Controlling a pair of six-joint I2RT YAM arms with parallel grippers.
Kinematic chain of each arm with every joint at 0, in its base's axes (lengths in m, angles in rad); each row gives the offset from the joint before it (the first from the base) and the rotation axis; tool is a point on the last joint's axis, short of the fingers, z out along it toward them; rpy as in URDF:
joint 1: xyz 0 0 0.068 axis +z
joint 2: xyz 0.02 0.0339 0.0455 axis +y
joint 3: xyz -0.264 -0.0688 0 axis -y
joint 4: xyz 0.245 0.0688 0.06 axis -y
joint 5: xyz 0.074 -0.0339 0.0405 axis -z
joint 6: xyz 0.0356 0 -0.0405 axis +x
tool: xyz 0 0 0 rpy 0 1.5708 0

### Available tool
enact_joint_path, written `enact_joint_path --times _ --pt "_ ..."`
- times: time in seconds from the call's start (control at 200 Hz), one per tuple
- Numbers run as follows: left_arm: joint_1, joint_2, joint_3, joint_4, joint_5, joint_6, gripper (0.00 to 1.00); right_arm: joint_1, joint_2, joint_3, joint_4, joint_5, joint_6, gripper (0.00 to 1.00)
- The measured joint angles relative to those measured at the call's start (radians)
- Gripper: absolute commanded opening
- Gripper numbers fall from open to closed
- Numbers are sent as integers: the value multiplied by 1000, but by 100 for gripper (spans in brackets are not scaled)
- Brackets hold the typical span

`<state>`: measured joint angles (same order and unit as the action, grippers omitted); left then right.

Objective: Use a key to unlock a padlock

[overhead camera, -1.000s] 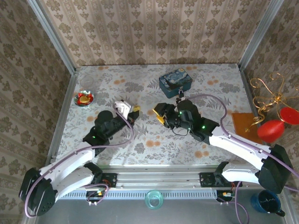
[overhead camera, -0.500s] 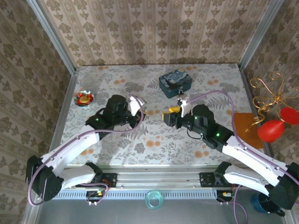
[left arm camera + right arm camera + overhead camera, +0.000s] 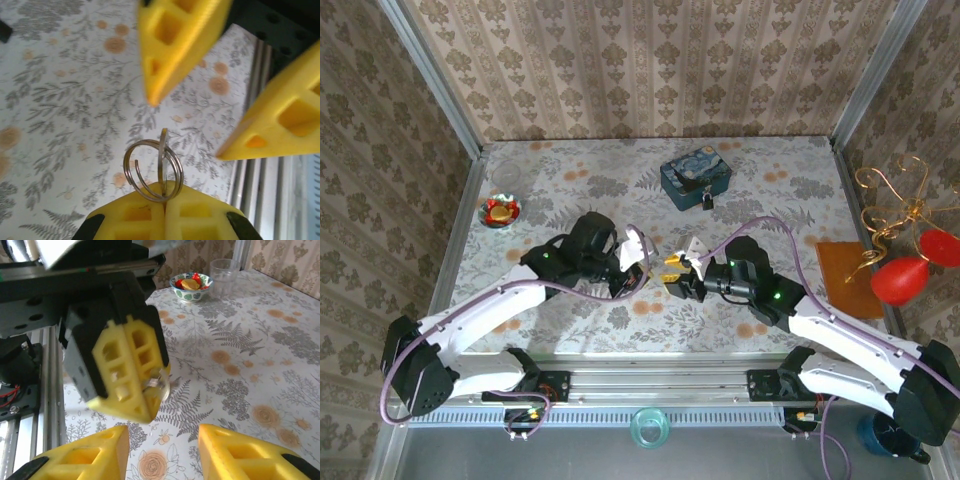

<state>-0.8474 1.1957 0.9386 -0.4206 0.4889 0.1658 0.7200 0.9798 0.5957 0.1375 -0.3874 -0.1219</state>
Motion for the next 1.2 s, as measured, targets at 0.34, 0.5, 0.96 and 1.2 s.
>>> enact_joint_path --times 0.34,0.5,0.96,1.2 --pt "-26 40 0 -15 37 39 0 12 21 -4 39 -45 -8 37" --pt "-30 40 0 -15 43 46 0 16 24 -4 39 -42 -5 40" --pt "-32 63 0 -32 43 60 0 25 24 -4 39 86 51 41" --pt "-36 68 0 -58 39 68 0 24 15 -4 -8 93 114 39"
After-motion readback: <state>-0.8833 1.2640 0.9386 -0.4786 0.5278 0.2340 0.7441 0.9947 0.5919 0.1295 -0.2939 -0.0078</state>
